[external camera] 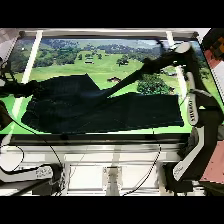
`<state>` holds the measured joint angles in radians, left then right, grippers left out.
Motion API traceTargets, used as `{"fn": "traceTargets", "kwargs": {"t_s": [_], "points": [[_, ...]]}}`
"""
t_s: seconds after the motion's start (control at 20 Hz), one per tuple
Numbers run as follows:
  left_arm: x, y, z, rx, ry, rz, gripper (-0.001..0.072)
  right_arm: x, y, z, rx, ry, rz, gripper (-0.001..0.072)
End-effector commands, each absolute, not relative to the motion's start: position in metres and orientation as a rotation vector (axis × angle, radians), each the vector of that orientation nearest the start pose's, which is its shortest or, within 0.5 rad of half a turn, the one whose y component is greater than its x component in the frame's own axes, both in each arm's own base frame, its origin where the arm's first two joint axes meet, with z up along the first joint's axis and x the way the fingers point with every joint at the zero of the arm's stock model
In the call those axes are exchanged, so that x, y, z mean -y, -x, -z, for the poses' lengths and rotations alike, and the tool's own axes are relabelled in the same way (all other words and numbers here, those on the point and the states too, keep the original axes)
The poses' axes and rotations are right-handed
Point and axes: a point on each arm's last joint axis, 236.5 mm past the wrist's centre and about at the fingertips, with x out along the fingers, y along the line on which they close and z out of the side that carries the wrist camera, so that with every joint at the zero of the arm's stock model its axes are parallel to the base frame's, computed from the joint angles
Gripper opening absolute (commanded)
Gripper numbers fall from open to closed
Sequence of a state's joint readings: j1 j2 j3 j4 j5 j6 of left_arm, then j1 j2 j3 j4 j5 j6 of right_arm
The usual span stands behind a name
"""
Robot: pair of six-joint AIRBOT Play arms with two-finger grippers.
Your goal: Fold the clothes and pants, and hang the long-sleeved shirts on hangers.
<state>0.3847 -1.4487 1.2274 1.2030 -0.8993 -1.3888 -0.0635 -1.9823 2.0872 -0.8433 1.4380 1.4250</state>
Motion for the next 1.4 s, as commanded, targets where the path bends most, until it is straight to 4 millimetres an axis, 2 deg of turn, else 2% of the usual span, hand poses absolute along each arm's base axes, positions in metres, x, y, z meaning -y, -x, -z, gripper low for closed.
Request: {"fn": "traceTargets", "kwargs": {"t_s": [0.0, 0.1, 0.15, 0.3, 0.4, 0.55, 0.7, 0.85, 0.95, 1.05, 1.1, 1.2, 1.25, 1.35], "points": [[-0.109, -0.456, 0.043, -1.081, 0.470, -0.150, 0.0235, -0.065, -0.554, -0.068, -1.131, -0.560, -0.440, 0.0013], [-0.105, -0.455, 0.063, -1.121, 0.496, -0.157, 0.0217, -0.053, -0.563, -0.069, -1.095, -0.565, -0.402, 0.0013], [-0.104, -0.455, 0.070, -1.137, 0.499, -0.155, 0.0155, -0.040, -0.572, -0.069, -1.065, -0.579, -0.349, 0.0014], [-0.102, -0.453, 0.082, -1.163, 0.505, -0.155, 0.0149, 0.008, -0.593, -0.067, -0.991, -0.655, -0.155, 0.0013], [-0.103, -0.453, 0.083, -1.160, 0.504, -0.157, 0.0149, 0.039, -0.595, -0.062, -0.975, -0.704, -0.041, 0.0013], [-0.105, -0.453, 0.083, -1.158, 0.502, -0.160, 0.0138, 0.075, -0.584, -0.049, -1.008, -0.738, 0.107, 0.0013], [-0.106, -0.452, 0.083, -1.162, 0.491, -0.163, 0.0139, 0.109, -0.559, -0.032, -1.089, -0.727, 0.264, 0.0013], [-0.106, -0.453, 0.083, -1.160, 0.493, -0.165, 0.0140, 0.129, -0.530, -0.019, -1.191, -0.687, 0.339, 0.0014], [-0.107, -0.454, 0.078, -1.150, 0.489, -0.164, 0.0141, 0.138, -0.526, -0.019, -1.196, -0.687, 0.347, 0.0016], [-0.111, -0.462, 0.063, -1.103, 0.477, -0.168, 0.0141, 0.135, -0.533, -0.022, -1.174, -0.675, 0.305, 0.0018], [-0.115, -0.469, 0.048, -1.051, 0.464, -0.175, 0.0141, 0.132, -0.538, -0.024, -1.156, -0.662, 0.270, 0.0064], [-0.125, -0.483, 0.008, -0.926, 0.434, -0.190, 0.0141, 0.127, -0.548, -0.030, -1.114, -0.677, 0.235, 0.0421], [-0.129, -0.490, -0.019, -0.849, 0.416, -0.197, 0.0141, 0.124, -0.551, -0.032, -1.103, -0.667, 0.209, 0.0455], [-0.132, -0.492, -0.068, -0.730, 0.387, -0.202, 0.0142, 0.123, -0.554, -0.034, -1.095, -0.623, 0.169, 0.0455]]}}
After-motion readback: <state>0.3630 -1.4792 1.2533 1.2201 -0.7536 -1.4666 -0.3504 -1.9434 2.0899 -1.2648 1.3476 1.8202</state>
